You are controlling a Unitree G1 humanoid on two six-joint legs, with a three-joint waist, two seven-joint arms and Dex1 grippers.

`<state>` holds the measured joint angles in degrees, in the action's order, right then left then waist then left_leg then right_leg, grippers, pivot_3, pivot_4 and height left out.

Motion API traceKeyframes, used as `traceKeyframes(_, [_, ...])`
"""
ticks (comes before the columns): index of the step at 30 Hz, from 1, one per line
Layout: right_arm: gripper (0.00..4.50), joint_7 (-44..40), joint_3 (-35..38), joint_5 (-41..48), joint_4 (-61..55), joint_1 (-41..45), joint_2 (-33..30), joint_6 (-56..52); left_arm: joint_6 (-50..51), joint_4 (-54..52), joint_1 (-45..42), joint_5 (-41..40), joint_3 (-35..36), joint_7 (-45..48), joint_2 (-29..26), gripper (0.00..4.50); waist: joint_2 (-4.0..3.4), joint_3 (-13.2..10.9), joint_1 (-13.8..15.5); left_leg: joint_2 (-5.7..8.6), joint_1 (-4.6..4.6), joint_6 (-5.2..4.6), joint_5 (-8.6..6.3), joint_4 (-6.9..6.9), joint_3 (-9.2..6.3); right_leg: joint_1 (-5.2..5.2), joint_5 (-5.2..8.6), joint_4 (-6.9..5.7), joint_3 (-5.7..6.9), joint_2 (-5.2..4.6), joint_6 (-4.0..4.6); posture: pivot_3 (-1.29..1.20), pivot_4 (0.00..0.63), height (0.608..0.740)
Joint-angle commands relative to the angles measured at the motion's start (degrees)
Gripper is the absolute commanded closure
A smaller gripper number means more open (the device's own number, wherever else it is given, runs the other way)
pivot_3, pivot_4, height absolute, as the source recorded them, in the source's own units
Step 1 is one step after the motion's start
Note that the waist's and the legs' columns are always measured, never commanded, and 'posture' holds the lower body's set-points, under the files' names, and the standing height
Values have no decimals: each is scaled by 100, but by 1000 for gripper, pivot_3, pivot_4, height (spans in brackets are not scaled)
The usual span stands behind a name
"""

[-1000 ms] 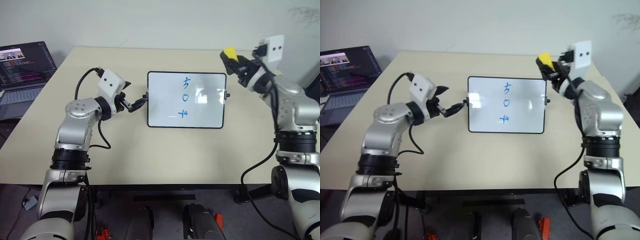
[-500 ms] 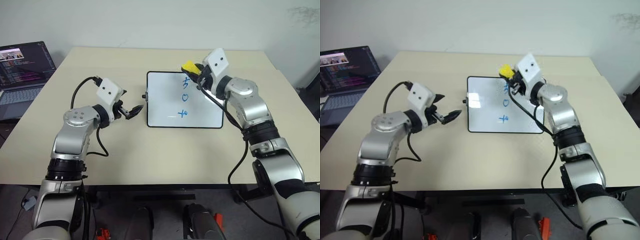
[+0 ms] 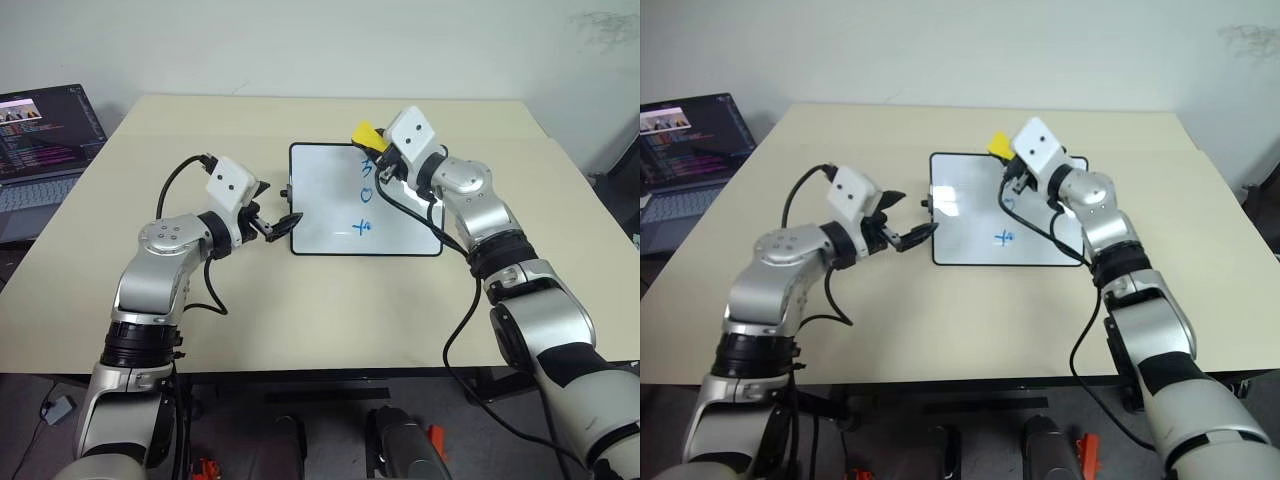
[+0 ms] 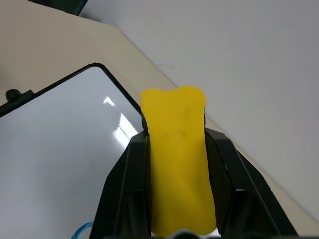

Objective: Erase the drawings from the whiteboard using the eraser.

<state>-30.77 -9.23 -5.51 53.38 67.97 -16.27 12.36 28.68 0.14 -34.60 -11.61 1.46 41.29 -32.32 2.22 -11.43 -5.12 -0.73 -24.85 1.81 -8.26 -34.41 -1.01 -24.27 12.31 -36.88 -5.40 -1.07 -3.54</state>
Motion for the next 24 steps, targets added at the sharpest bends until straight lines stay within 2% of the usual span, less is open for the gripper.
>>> traceKeyframes(1, [3389, 112, 51, -88, 93, 240, 20, 320, 66, -318, 16, -182, 58, 126, -72, 0, 0, 0, 3, 0, 0, 0, 0, 1, 0, 0, 0, 0, 0, 0, 0, 0, 150, 740])
traceKeyframes(10, [3389, 456, -213, -643, 757, 381, 24, 983, 418, -616, 181, -528, 63, 213, -46, 0, 0, 0, 0, 1, 1, 0, 0, 1, -1, 0, 1, 0, 0, 0, 1, 0, 150, 740])
traceKeyframes(24, [3389, 583, -105, -703, 1627, 714, 55, 975, 487, -757, 232, -576, 87, 176, -104, 0, 0, 0, -1, 1, 2, 0, 0, 4, -2, 0, 1, 0, 0, 0, 2, 0, 150, 740])
